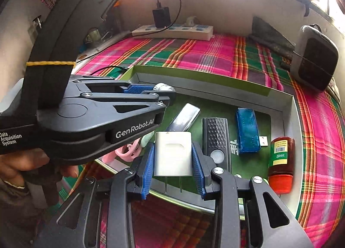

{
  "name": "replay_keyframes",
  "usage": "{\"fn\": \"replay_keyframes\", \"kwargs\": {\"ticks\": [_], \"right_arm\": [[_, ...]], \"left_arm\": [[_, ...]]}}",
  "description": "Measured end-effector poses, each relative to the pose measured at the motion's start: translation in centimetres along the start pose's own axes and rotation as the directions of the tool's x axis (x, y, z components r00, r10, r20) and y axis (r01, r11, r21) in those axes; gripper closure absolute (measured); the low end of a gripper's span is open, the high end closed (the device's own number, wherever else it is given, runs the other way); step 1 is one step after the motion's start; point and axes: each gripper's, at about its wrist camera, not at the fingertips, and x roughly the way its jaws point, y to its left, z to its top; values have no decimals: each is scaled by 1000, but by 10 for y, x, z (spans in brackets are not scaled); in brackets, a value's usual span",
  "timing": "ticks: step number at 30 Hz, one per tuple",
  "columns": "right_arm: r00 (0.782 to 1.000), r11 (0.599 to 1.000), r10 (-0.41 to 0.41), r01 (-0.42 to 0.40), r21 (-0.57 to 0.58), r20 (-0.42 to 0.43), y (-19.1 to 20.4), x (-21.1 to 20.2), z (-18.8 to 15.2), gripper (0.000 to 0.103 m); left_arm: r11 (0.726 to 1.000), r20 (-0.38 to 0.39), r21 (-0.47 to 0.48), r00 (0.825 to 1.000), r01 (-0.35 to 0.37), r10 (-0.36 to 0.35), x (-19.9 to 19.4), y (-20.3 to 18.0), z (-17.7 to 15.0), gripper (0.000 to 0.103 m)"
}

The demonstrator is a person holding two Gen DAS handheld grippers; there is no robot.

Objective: Organize rigid objects
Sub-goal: 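Lower and open left gripper releasing cylinder in box while right gripper lowers charger, then open right gripper releasing white charger block into the box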

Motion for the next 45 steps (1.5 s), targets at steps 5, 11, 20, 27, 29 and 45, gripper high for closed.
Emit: {"fn": "replay_keyframes", "kwargs": {"ticks": [5,11,20,27,29,45], "right_arm": [[1000,1000,0,0,0,1,-1,0,0,69],[1000,1000,1,-1,0,0,-1,0,0,68],[1000,1000,11,-11,6,2,-2,0,0,68],[1000,1000,18,-18,13,7,-4,-1,-1,68],[1000,1000,19,-19,17,8,-4,-1,-1,68],[998,998,17,-20,51,61,-5,-17,-8,62]], "left_arm": [[1000,-2,-3,1000,3,-3,1,1,0,85],[1000,-6,1,1000,-2,2,2,0,0,84],[1000,-9,-6,1000,-2,2,1,-1,0,75],[1000,2,-15,1000,-7,7,-5,0,-2,71],[1000,5,-15,1000,-3,3,-7,0,-2,71],[998,65,-58,997,-24,27,-47,4,-14,69]]}}
